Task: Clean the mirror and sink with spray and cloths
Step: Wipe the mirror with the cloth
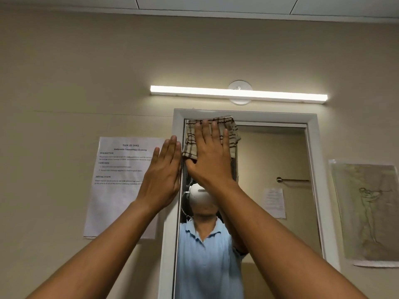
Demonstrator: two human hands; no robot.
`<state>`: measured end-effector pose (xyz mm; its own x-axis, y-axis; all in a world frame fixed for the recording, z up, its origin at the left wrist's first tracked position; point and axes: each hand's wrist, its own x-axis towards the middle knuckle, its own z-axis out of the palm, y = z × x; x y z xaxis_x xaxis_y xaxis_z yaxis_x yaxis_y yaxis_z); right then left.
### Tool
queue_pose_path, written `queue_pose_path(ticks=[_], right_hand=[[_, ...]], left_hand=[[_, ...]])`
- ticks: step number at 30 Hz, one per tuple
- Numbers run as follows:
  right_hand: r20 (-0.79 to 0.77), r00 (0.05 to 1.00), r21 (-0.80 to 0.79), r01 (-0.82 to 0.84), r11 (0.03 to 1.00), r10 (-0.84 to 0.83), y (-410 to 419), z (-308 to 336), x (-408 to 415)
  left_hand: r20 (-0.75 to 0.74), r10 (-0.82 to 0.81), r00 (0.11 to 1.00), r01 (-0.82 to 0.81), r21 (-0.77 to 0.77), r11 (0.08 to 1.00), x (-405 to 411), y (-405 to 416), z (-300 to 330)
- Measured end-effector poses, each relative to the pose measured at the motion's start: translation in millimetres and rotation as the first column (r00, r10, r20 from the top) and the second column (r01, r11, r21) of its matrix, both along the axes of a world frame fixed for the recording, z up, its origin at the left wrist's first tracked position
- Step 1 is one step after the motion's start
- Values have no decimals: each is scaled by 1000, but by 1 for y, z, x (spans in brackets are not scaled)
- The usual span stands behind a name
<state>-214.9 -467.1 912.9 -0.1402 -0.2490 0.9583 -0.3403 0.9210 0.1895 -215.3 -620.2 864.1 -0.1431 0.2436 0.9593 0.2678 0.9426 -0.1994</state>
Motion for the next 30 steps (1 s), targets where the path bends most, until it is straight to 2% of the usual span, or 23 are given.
queue_pose_path(ticks=[6,13,17,21,27,30], right_hand=[[19,1000,97,-24,995,23,-8,3,1],[-25,997,290,-65,955,75,25,-29,-8],[-62,997,333,-23,943,46,64,-41,-14],[-44,999,266,3,964,9,106,-34,-15],[-11,999,19,53,998,-52,173,-16,-13],[-1,999,-55,50,997,-50,199,-20,-11]], left_hand=[[10,-90,996,89,41,995,-1,-1,-8],[2,22,1000,-22,31,999,1,1,-14],[13,82,997,-82,-2,997,4,4,-17],[16,118,993,-117,-13,993,6,3,-17],[7,122,993,-122,-23,992,7,4,-19],[12,107,994,-107,-10,994,7,6,-20]])
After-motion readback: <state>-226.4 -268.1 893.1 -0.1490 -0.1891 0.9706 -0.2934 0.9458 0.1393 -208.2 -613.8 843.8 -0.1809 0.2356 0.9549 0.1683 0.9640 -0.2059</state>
